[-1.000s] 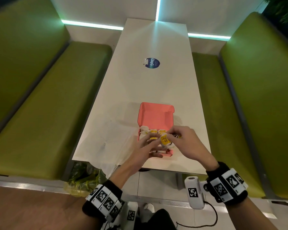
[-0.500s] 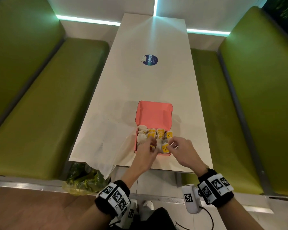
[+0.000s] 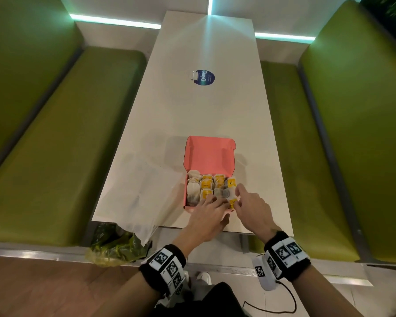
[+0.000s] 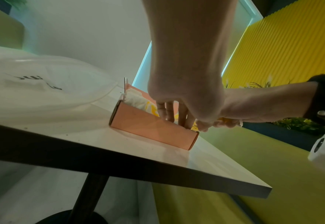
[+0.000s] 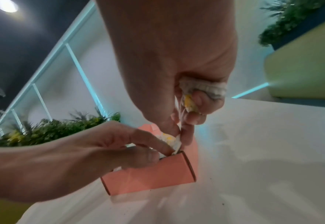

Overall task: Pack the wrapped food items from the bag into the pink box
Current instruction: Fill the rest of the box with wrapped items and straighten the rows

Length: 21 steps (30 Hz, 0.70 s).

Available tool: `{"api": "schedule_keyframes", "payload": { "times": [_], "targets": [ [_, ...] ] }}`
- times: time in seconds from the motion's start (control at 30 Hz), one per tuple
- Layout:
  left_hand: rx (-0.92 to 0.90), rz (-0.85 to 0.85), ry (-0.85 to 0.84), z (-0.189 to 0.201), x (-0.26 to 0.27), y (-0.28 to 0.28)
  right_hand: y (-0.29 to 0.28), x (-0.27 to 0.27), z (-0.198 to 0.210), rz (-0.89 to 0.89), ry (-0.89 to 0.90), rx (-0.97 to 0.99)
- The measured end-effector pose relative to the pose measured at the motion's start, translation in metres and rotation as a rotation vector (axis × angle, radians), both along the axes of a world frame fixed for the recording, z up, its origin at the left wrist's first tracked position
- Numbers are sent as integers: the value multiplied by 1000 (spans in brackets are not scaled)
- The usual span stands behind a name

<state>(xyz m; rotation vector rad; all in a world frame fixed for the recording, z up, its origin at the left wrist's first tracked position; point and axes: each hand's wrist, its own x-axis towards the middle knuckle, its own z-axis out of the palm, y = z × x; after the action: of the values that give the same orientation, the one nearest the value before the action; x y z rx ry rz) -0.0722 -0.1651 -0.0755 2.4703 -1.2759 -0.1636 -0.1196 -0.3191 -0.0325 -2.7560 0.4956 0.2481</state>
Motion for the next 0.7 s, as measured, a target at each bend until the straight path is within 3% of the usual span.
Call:
{"api": "schedule_keyframes", "payload": {
  "times": [0.17,0.47,0.6,0.7],
  "targets": [
    [10,22,13,2,0,1,6,-4,2,171,0,-102],
    [89,-15,-10,8,-1,2,8,-2,-12,153,32,-149],
    [94,-18,3,11,0,3,8,-5,2,102,-29,-60],
    [10,30,58,17,1,5,11,-8,22,-53,-215,140]
  ]
}}
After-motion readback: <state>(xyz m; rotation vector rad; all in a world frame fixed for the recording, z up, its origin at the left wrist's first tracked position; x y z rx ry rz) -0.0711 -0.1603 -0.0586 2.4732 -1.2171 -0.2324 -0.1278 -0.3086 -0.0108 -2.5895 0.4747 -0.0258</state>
